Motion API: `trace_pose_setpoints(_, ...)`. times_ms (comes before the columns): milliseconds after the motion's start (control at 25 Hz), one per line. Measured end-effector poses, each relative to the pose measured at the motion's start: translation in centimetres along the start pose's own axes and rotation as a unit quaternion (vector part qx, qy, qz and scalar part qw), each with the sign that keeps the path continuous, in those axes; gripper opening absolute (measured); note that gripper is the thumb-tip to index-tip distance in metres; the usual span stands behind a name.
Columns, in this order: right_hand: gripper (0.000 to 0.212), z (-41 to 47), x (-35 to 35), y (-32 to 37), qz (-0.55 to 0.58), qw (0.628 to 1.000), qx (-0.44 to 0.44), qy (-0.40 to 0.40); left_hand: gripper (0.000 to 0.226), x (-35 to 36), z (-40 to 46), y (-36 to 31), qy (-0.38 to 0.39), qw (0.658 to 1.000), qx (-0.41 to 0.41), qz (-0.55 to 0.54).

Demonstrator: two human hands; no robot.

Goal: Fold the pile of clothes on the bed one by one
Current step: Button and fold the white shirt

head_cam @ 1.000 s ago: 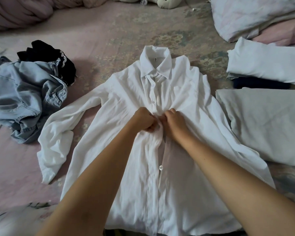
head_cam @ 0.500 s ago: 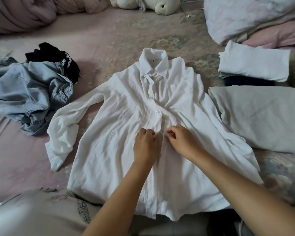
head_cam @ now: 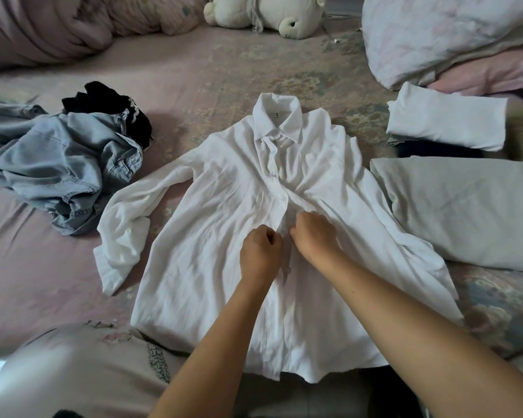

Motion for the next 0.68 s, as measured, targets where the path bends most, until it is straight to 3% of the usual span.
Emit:
trace_pose_setpoints(80, 0.018, -0.3, -0.2, 0.0, 0.034, 0.999, 0.009, 0.002, 0.017, -0.1, 0.0, 0.0, 0.007, 1.000, -0.013, -0.022)
trace_pose_setpoints(160, 0.031, -1.1, 0.0, -0.7, 0.131, 0.990, 0.043, -0.001, 0.017, 0.0, 0.1, 0.2, 0.026, 0.998, -0.033, -0.051)
trace_pose_setpoints(320, 0.037, -3.0, 1.3, -1.3, 0.352, 0.932, 0.087, -0.018, 0.029, 0.3, -0.2, 0.4, 0.054, 0.994, -0.043, -0.079)
trace_pose_setpoints(600, 0.029, -3.5, 1.8, -1.3, 0.406, 0.908, 0.088, -0.045, 0.025, 0.4, -0.7, 1.5, 0.101, 0.984, -0.061, -0.133)
trace_pose_setpoints(680, 0.022, -3.5, 2.1, -1.3, 0.434, 0.894, 0.096, -0.052, 0.033, 0.4, -0.7, 1.7, 0.095, 0.983, -0.072, -0.142)
Point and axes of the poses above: each hand's wrist, its own z-axis towards the middle knuckle, its own x-axis out of the palm, y = z × x, the point moved 9 cm from there along z, towards the middle knuckle, and after that the axes turned 13 degrees about -x, right-handed, at the moved point
